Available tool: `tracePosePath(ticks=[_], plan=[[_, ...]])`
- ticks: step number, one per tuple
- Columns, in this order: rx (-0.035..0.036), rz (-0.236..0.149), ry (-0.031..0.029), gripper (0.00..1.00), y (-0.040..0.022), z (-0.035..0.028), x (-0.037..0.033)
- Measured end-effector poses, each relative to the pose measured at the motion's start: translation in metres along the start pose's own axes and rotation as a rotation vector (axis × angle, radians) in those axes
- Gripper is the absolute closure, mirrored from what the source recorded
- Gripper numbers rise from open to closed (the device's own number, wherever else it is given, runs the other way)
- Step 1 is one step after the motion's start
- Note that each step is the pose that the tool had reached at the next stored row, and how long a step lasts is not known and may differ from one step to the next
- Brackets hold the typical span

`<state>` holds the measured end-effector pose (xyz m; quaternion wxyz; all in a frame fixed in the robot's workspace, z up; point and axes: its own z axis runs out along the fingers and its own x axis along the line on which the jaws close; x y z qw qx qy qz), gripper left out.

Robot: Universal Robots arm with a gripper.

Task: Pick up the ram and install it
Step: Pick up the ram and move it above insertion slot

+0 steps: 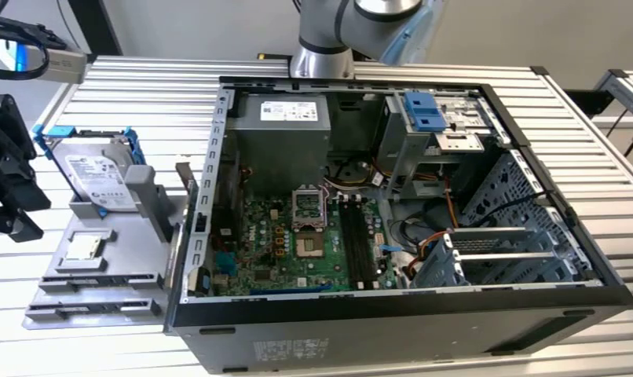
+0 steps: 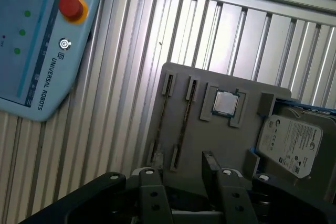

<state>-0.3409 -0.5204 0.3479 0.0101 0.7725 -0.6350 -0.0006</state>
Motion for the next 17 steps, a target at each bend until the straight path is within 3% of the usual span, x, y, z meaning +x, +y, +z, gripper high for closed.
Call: tracePosePath(ticks=[12,17], plan=[[-0.0011,0.000,0.0056,0.00,-0.0003,0.0151,-0.0002],[-0.0013,0.000,0.0065,0.00,-0.0003,0.0186,-0.0002]])
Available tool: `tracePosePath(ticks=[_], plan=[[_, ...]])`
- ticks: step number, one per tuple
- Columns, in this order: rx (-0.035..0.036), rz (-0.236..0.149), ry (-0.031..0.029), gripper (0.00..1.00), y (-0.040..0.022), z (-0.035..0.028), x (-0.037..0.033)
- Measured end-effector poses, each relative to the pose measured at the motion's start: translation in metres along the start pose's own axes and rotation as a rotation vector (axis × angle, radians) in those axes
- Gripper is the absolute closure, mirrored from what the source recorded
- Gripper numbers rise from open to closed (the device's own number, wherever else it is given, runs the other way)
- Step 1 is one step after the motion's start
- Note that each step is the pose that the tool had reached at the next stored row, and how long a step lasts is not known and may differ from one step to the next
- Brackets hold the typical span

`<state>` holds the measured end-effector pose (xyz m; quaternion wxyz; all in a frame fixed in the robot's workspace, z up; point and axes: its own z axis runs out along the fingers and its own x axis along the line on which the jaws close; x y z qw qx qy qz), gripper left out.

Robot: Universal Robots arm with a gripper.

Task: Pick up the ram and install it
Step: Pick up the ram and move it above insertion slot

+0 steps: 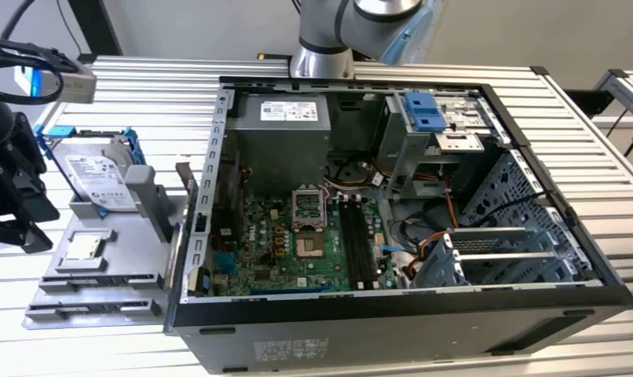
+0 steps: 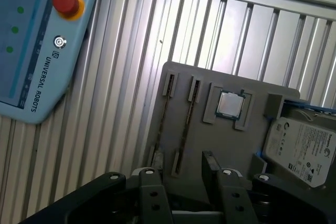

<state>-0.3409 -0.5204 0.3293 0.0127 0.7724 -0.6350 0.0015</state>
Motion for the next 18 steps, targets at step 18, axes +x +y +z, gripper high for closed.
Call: tracePosePath(ticks=[18], plan=[[0.0002,0.029,0.0010,0.00,-0.0001,0.0135,-0.0002]])
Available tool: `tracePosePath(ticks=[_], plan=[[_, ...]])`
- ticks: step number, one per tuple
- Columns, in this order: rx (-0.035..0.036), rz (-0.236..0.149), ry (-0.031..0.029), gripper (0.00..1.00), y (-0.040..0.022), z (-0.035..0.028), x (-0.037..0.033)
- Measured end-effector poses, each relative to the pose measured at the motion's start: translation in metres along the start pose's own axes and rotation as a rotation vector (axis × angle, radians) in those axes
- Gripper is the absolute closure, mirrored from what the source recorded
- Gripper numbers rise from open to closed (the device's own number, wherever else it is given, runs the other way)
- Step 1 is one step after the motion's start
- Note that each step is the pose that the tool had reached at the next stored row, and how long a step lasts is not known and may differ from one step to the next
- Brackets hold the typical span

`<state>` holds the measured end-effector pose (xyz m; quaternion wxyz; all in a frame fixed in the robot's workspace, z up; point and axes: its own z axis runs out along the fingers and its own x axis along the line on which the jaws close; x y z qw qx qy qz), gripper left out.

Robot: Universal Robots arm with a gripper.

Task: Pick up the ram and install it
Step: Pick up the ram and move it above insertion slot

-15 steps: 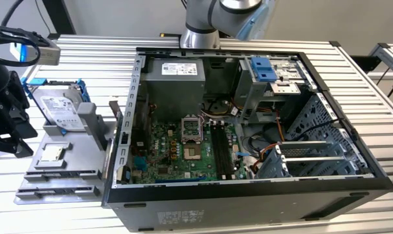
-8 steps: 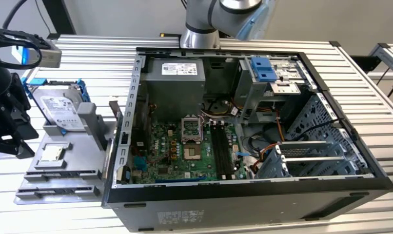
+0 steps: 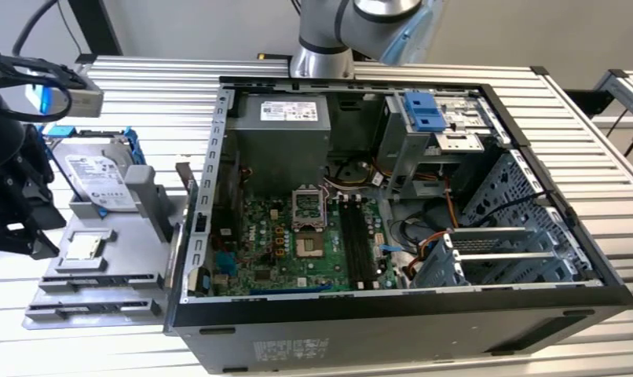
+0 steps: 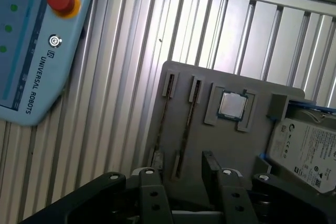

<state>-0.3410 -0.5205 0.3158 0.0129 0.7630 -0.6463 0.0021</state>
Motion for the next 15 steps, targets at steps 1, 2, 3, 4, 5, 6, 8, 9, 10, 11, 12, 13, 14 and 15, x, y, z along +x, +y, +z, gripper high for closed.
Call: tracePosePath(ticks=[1,2,3,4,5,6,8,9,10,11,12,13,14,15], plan=[[-0.0001,0.014,-0.0002,0.00,0.0000,0.0015,0.0000],[0.0000,0.034,-0.0006,0.00,-0.0001,0.0033,-0.0001],[0.0000,0.050,-0.0008,0.00,-0.0001,0.0049,-0.0001],[-0.0001,0.071,-0.0012,0.00,-0.0001,0.0068,-0.0001],[-0.0004,0.088,-0.0014,0.00,-0.0002,0.0083,-0.0001],[-0.0008,0.104,-0.0015,0.00,-0.0002,0.0098,-0.0002],[-0.0014,0.136,-0.0020,0.00,-0.0003,0.0127,-0.0002],[-0.0015,0.152,-0.0024,0.00,-0.0003,0.0143,-0.0003],[-0.0017,0.163,-0.0025,0.00,-0.0003,0.0155,-0.0003],[-0.0020,0.171,-0.0016,0.00,-0.0004,0.0174,-0.0003],[-0.0020,0.172,-0.0005,0.00,-0.0004,0.0200,-0.0003],[-0.0021,0.172,0.0006,0.00,-0.0004,0.0218,-0.0004],[-0.0022,0.172,0.0016,0.00,-0.0004,0.0239,-0.0004],[-0.0022,0.172,0.0025,0.00,-0.0004,0.0258,-0.0005]])
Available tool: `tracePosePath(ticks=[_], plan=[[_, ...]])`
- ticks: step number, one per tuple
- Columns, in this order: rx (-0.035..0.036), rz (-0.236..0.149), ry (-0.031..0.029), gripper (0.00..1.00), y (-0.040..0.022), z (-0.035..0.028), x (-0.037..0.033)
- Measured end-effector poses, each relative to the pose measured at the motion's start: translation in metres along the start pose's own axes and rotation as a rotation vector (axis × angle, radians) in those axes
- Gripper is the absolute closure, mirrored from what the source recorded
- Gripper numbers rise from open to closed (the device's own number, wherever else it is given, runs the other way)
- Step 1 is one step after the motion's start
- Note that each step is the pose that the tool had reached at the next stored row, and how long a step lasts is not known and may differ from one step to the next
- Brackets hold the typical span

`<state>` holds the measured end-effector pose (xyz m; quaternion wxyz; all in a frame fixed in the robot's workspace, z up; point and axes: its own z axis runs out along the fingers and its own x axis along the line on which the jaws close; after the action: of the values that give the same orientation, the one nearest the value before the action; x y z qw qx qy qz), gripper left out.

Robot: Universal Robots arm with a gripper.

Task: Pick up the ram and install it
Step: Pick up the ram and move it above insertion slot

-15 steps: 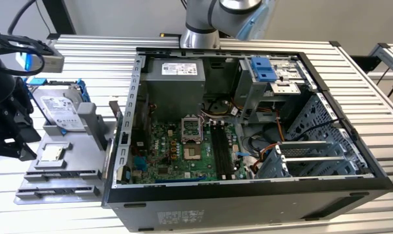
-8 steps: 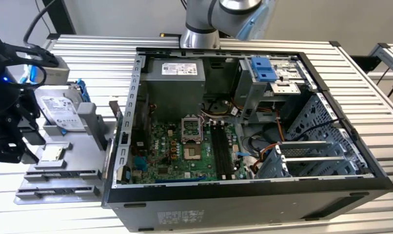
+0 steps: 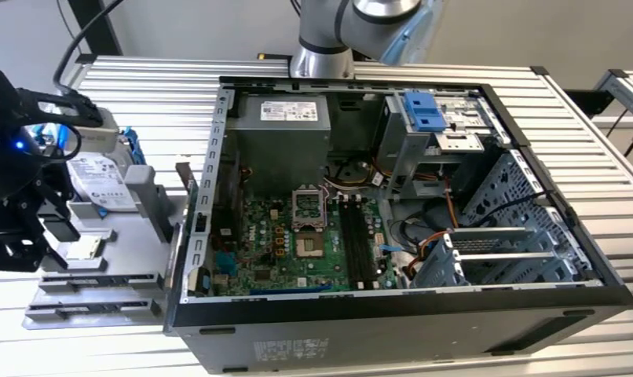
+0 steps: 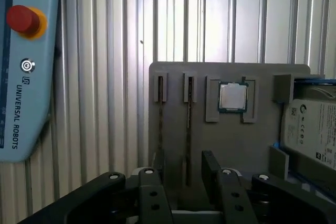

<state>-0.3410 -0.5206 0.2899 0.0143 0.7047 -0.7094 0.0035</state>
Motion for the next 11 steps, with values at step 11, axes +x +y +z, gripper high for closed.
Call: tracePosePath(ticks=[11], plan=[[-0.0008,0.001,0.0103,0.00,0.0000,0.0163,0.0101]])
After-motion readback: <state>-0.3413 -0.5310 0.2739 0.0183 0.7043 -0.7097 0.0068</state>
